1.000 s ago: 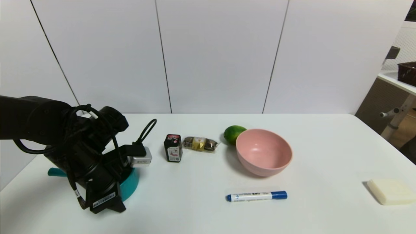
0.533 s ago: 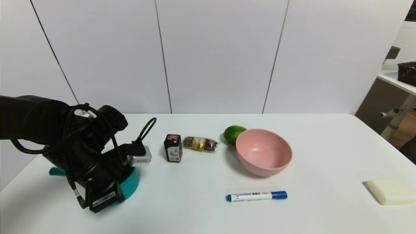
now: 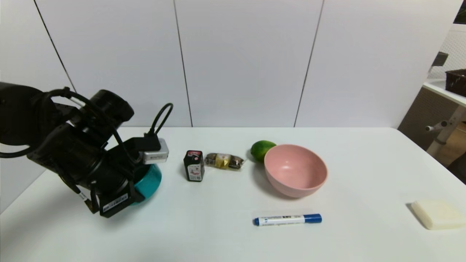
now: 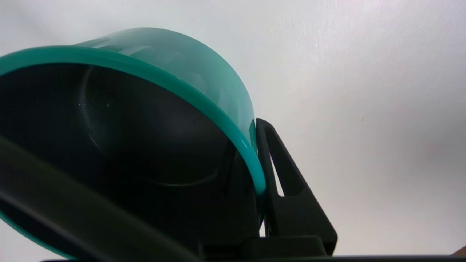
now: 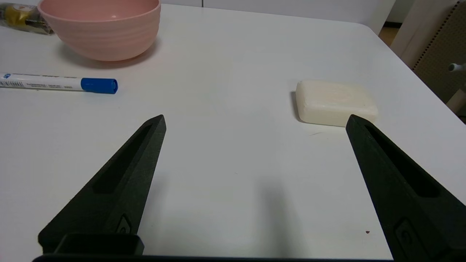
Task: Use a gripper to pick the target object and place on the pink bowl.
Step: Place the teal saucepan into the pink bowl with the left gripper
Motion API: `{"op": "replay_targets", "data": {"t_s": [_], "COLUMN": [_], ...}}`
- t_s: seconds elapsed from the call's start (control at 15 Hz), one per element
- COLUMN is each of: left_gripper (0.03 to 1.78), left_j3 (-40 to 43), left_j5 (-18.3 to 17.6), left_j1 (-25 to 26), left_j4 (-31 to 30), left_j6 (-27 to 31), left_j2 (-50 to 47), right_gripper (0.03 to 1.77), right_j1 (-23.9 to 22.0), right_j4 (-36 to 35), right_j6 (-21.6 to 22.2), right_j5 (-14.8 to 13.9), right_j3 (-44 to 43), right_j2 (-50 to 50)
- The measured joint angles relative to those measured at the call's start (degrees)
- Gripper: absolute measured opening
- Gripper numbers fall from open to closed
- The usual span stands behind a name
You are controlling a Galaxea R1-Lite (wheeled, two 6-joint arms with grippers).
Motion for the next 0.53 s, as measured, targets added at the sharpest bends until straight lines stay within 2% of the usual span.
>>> {"op": "replay_targets", "data": {"t_s": [0.27,0.53], "left_gripper": [0.13,0.13], "left_j3": [-10.08,-21.71], "left_j5": [0.05,0.16], "left_j1": [-4.27,-12.34], "left_j4": [2.12,8.4], "left_j6": [-0.09,-0.77], "left_j2": [-1.83,0.55], "right_gripper": [1.71,1.71], "right_j1": [0.0,0.0], "right_j4": [0.0,0.0], "right_j6": [-0.02,0.0], "right_j5": [0.0,-0.02], "right_j3": [0.0,0.0], "right_j2": [0.0,0.0]}}
